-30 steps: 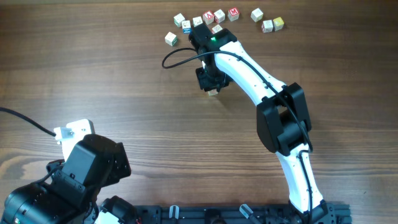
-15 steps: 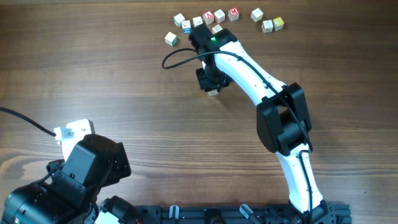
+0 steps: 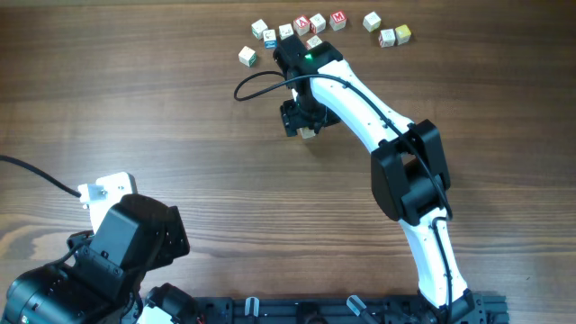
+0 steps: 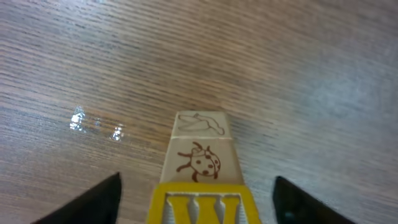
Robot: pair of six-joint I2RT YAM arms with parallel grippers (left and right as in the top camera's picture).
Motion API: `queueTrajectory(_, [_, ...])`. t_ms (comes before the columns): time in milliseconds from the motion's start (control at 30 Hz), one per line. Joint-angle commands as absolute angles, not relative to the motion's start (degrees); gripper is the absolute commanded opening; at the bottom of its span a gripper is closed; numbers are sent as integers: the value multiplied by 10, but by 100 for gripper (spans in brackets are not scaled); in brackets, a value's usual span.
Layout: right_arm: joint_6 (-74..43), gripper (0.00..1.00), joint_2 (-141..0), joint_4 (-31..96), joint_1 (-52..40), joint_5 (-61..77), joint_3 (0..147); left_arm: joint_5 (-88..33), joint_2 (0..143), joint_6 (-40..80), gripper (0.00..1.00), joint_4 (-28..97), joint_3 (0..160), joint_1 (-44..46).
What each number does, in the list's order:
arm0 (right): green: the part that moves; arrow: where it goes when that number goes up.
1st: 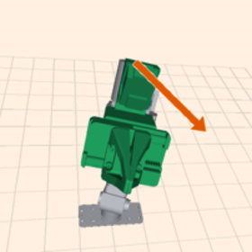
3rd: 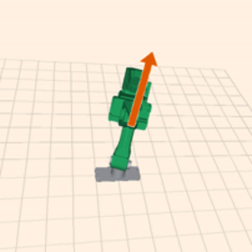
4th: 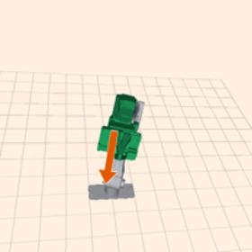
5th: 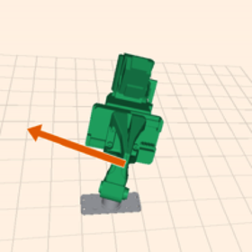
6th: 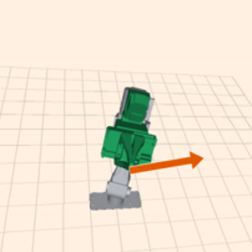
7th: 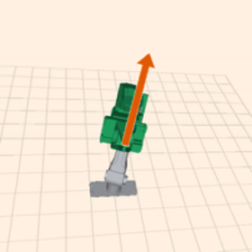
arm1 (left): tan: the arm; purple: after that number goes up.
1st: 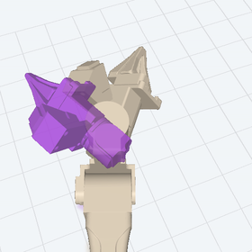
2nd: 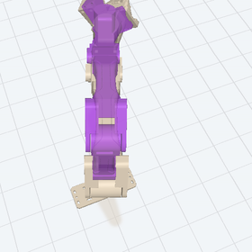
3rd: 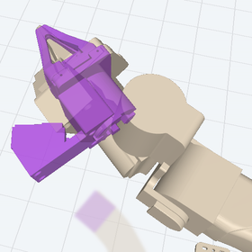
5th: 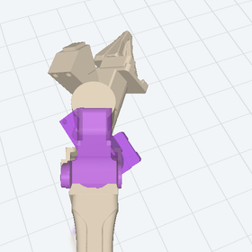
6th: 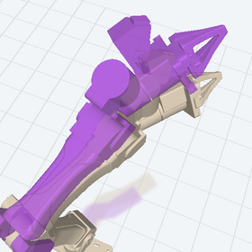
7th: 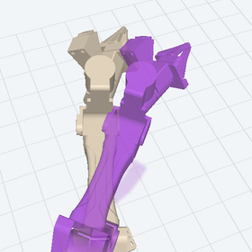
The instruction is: Form a tower
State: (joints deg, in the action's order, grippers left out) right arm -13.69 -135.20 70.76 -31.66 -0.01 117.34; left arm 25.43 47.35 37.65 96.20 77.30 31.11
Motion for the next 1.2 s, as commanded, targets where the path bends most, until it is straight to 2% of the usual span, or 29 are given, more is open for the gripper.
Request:
queueTrajectory(0, [-135,80,-1337,693,-314,5,1160,255,473,382,100,961,773,309])
queueTrajectory(200, [-137,79,-1337,665,-314,5,1122,255,473,382,100,961,772,309])
queueTrajectory(300, [-136,69,-1337,664,-314,5,1120,255,473,382,100,961,773,309])
queueTrajectory(333, [-137,62,-1337,663,-314,5,1120,255,473,382,100,961,773,309])
queueTrajectory(400, [-137,54,-1337,660,-314,5,1120,255,473,382,100,961,772,309])
queueTrajectory(467, [-137,51,-1337,660,-314,5,1120,255,473,382,100,961,773,309])
queueTrajectory(600, [-138,50,-1337,660,-314,5,1120,255,473,382,100,961,773,309])
queueTrajectory(633, [-137,52,-1337,660,-314,5,1120,255,473,382,100,961,773,309])
queueTrajectory(667, [-137,58,-1337,659,-314,5,1120,255,473,382,100,961,773,309])
queueTrajectory(700, [-137,69,-1337,658,-314,5,1120,255,473,382,100,961,773,309])
queueTrajectory(867, [-137,85,-1336,651,-314,5,1122,255,473,382,100,961,773,309])
queueTrajectory(933, [-138,89,-1335,652,-314,5,1127,255,473,382,100,961,773,309])
queueTrajectory(1167, [-137,90,-1293,653,-314,5,1134,255,473,382,100,961,773,309])
